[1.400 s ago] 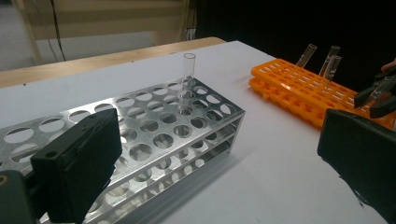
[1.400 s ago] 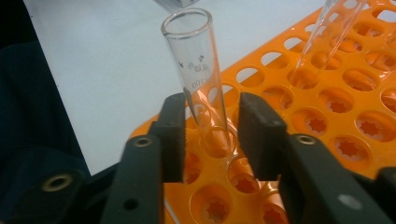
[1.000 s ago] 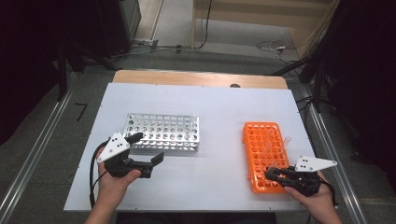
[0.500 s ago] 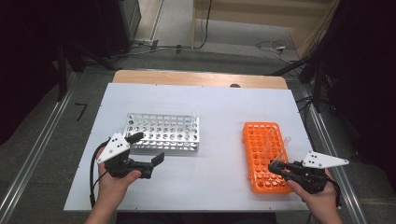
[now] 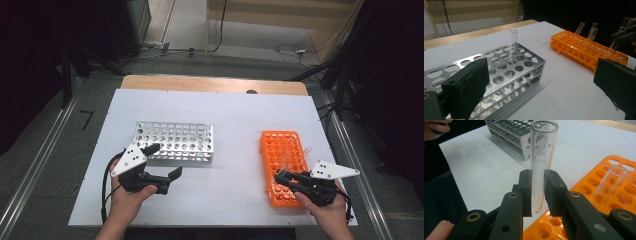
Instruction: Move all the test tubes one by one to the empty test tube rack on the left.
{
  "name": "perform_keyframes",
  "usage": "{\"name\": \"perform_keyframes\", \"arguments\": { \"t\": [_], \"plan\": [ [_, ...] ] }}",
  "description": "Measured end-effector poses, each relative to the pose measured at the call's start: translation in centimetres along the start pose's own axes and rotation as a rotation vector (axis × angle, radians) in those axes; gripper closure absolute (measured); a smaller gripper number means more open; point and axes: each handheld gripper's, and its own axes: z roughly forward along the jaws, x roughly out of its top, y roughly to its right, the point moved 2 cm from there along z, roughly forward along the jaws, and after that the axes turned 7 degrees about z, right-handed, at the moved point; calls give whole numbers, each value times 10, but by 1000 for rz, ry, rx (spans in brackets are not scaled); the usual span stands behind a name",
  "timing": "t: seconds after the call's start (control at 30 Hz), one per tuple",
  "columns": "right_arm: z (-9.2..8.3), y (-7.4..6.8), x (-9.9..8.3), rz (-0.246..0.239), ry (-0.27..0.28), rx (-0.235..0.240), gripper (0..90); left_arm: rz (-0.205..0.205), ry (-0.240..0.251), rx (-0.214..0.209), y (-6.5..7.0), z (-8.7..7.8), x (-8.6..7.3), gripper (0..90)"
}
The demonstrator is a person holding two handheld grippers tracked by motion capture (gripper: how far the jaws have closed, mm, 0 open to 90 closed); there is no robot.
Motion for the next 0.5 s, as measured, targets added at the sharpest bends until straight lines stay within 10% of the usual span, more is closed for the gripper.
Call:
{"name": "perform_keyframes", "arguments": {
  "t": [0.5],
  "plan": [
    [39, -31, 10, -17, -39, 45, 739, 1, 8, -52, 18, 11, 8, 0]
  ]
}}
